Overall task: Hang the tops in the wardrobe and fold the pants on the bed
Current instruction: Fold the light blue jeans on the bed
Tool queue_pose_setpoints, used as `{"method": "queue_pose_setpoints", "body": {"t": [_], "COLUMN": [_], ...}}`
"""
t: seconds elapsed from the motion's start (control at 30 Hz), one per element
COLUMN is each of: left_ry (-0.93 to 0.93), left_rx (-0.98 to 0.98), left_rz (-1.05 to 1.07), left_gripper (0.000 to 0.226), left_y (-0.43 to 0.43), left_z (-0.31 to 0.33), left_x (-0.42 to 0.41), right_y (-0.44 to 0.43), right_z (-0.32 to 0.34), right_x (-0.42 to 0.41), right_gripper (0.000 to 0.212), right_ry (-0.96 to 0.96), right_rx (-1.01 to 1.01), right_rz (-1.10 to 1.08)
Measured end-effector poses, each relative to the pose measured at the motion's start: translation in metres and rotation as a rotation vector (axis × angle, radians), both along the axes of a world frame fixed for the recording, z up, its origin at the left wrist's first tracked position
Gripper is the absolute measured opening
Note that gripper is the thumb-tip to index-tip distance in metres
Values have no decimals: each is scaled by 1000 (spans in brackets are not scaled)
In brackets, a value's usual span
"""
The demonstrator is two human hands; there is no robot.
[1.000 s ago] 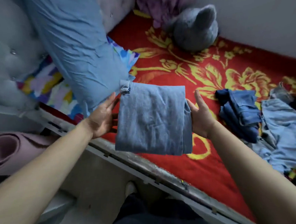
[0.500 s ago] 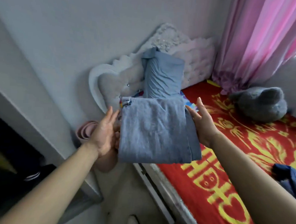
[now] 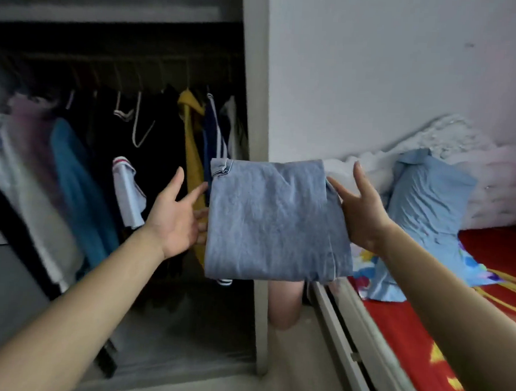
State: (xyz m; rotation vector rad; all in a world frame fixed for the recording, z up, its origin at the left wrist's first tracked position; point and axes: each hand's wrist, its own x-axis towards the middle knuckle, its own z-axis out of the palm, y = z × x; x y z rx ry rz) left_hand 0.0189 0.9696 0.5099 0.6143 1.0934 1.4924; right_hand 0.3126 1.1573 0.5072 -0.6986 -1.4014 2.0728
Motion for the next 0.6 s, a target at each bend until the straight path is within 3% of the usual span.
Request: {"method": "queue_pose_setpoints", "body": {"t": [0.1,0.4,0.6], "left_ry": [61,226,258], "left_rx": [33,165,346], "left_rz": [20,201,265], "left_gripper": [77,69,71], "left_y": [-40,-107,-114], "left_z": [27,138,240], "left_x": [-70,-224,-274], "right_y": [-28,-93,-101], "right_z": [26,132,245], "right_x": [-80,-265,-315], "right_gripper": [98,83,105], "right_ry": [-7,52,167], "right_rx": [56,280,392], "right_rz": [-4,117,149]}}
